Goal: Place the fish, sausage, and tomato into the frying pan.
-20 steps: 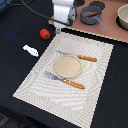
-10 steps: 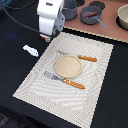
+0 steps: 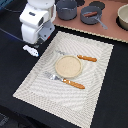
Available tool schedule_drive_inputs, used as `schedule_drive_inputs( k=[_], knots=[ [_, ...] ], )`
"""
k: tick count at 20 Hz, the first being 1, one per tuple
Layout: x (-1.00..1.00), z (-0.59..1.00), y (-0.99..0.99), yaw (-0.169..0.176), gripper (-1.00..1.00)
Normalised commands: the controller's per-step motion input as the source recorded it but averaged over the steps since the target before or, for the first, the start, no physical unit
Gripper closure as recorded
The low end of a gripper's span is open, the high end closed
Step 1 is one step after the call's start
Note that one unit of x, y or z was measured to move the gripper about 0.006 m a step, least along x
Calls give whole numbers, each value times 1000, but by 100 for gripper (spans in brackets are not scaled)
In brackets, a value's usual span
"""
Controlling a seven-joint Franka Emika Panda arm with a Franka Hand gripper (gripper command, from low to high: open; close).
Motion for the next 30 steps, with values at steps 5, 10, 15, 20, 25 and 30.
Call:
schedule_drive_inputs(
  k=[5, 10, 15, 20, 25, 30],
  knots=[
    [-670, -435, -97, -77, -100],
    [-313, -378, -25, -42, -100],
    [-218, -370, 0, -31, -100],
    [-269, -400, -1, -29, 100],
    [-355, -391, -26, -29, 100],
    [-329, -331, -15, -28, 100]
  ],
)
